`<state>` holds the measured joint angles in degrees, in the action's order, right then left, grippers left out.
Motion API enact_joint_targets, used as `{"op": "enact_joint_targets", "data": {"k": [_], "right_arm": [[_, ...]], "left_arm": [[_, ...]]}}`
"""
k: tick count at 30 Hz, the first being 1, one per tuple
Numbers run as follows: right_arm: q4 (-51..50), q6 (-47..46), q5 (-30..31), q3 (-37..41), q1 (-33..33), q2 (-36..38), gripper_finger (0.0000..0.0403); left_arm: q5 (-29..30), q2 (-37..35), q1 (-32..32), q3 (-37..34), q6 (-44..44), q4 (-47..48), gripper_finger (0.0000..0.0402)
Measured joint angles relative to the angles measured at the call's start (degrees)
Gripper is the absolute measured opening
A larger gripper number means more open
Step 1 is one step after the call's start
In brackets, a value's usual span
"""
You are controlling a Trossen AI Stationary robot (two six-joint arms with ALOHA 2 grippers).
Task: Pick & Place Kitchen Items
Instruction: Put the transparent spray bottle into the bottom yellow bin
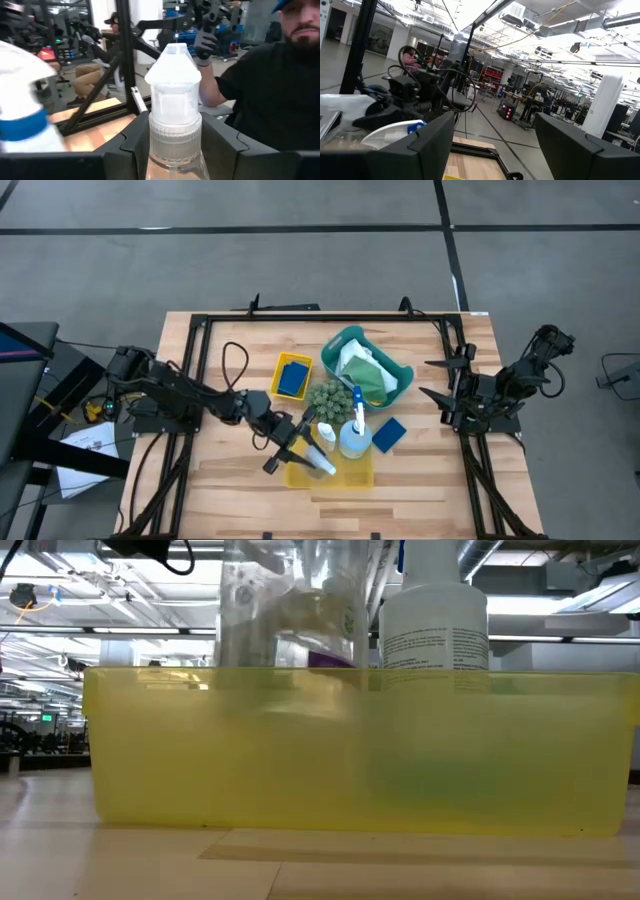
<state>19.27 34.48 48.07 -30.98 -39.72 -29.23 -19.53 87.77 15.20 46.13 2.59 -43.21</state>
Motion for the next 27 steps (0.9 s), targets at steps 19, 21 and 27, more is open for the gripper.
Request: {"op": "enact_joint_targets", "data": {"k": [19,21,27], "right_arm": [[-0.35,-0.17,0.02,0.0,0.0,0.02,0.0268],[-0.34,-0.17,0.02,0.0,0.0,0.02,0.0268],[-0.35,-0.44,0.03,0.0,0.0,0.02,0.0268]], "left_arm": [[11.8,0.17,2.04,-4.01,1.55,-3.09,0.0132],[12.49,-0.03,2.06,-5.23,1.22,-5.53,0.0132],[13.33,-0.05,2.07,-7.74,-0.19,-8.23,0.0132]]}}
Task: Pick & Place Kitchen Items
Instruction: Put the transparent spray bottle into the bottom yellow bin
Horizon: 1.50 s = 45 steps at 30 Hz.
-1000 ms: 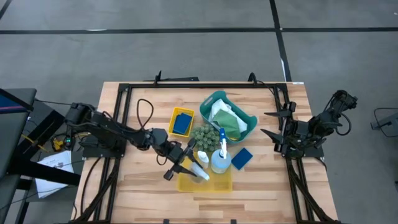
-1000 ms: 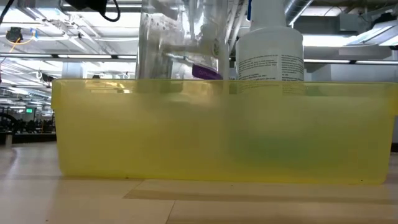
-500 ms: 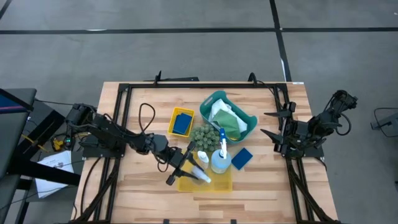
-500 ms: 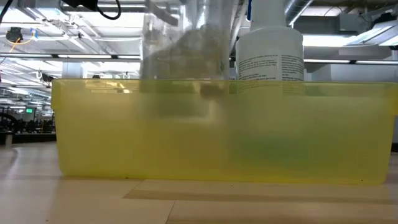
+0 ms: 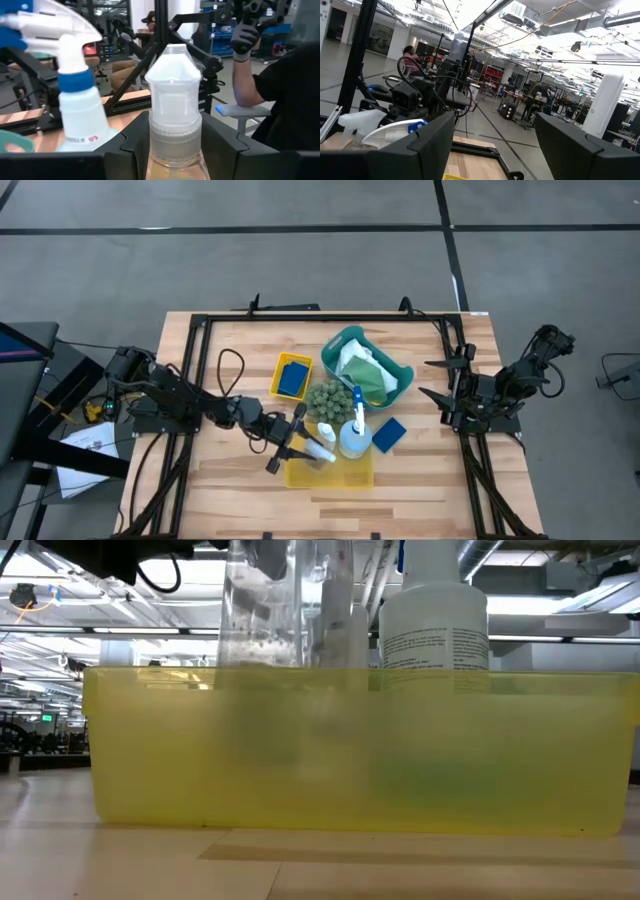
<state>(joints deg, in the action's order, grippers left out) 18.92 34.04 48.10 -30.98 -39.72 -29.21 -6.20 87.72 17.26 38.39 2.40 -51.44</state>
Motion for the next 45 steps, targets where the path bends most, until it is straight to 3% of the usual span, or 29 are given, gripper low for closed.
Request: {"op": "enact_joint_targets", "data": {"k": [27,45], "right_arm": [[0.02,-0.02,0.02,0.0,0.0,0.0,0.0268],[0.02,-0.02,0.02,0.0,0.0,0.0,0.0268]], "left_arm": [[12.96,-0.04,2.68,-6.97,0.32,-8.02,0.0132],[16.3,-0.09,2.64,-7.42,1.47,-7.48,0.0132]]}}
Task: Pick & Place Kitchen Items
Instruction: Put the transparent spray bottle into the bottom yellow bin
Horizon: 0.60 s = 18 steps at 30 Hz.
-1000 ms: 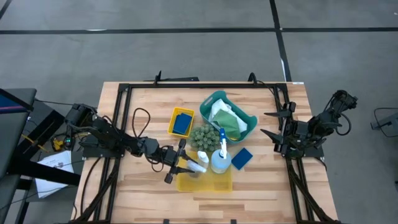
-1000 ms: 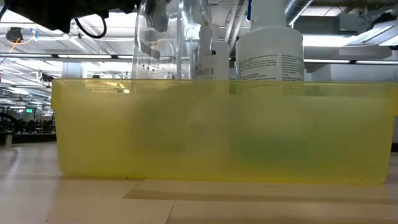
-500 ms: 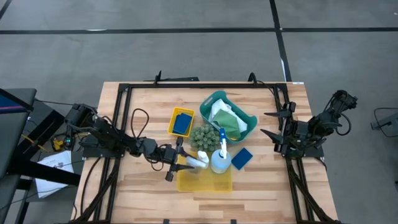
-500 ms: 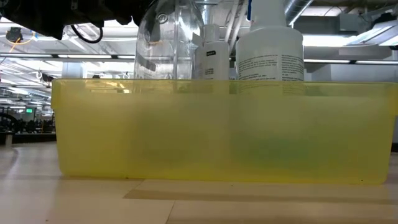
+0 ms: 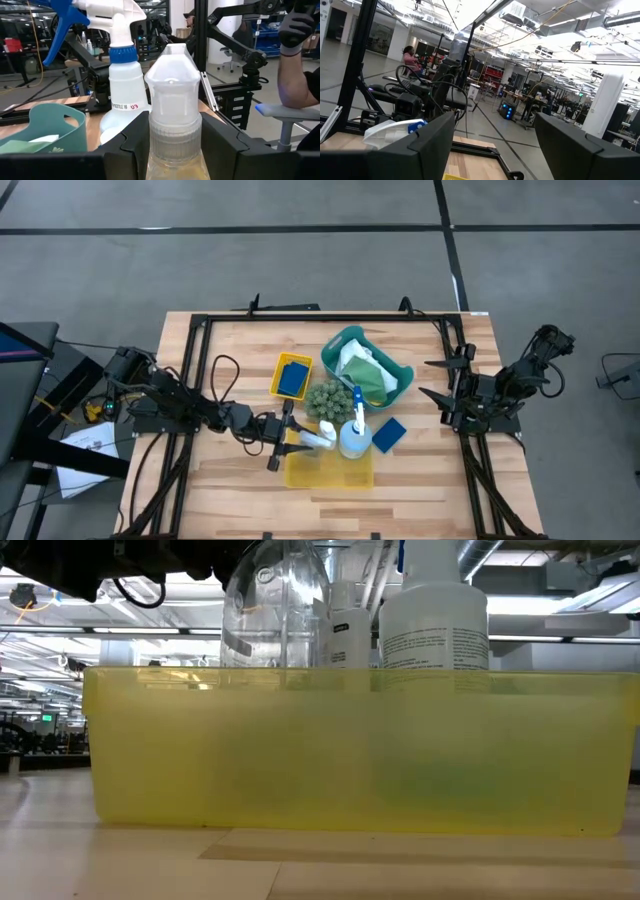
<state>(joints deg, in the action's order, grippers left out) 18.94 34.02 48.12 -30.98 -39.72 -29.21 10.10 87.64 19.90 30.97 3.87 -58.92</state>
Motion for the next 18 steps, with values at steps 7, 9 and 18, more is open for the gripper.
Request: {"op": "enact_joint_targets", "data": {"k": [7,9,18], "right_arm": [[-0.02,0.0,0.0,0.0,0.0,0.0,0.0268],[0.0,0.0,0.0,0.0,0.0,0.0,0.0268],[-0.02,0.0,0.0,0.0,-0.02,-0.02,0.0268]], "left_arm": [[0.76,-0.07,0.0,0.1,-0.03,0.87,0.0132],[1.8,-0.07,0.0,0.12,-0.04,1.06,0.0132],[3.47,-0.65,0.0,0.17,0.38,2.94,0.0134]]}}
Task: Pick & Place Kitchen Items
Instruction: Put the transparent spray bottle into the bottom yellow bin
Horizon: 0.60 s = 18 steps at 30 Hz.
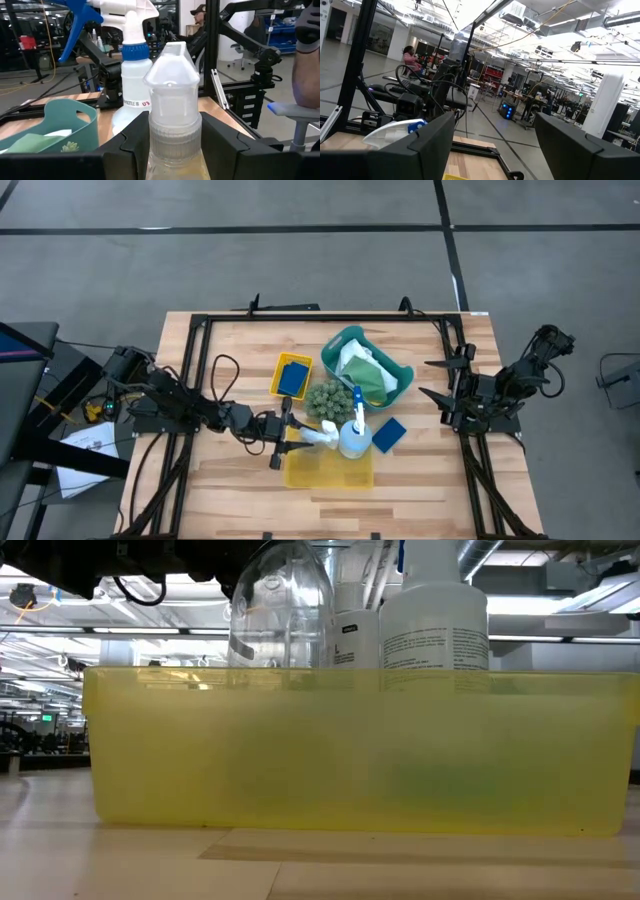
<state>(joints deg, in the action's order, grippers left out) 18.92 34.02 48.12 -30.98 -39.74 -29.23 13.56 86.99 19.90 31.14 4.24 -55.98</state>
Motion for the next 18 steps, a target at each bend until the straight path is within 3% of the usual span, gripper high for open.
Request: {"op": "enact_joint_targets", "data": {"k": [7,18], "right_arm": [[-0.02,0.0,0.0,0.0,0.01,0.0,0.0268],[0.04,0.0,0.0,0.0,0.0,0.02,0.0268]], "left_arm": [[1.75,-4.29,-0.07,-0.09,0.52,6.67,0.0134],[3.05,-4.12,-1.01,-0.11,1.19,6.79,0.0135]]}}
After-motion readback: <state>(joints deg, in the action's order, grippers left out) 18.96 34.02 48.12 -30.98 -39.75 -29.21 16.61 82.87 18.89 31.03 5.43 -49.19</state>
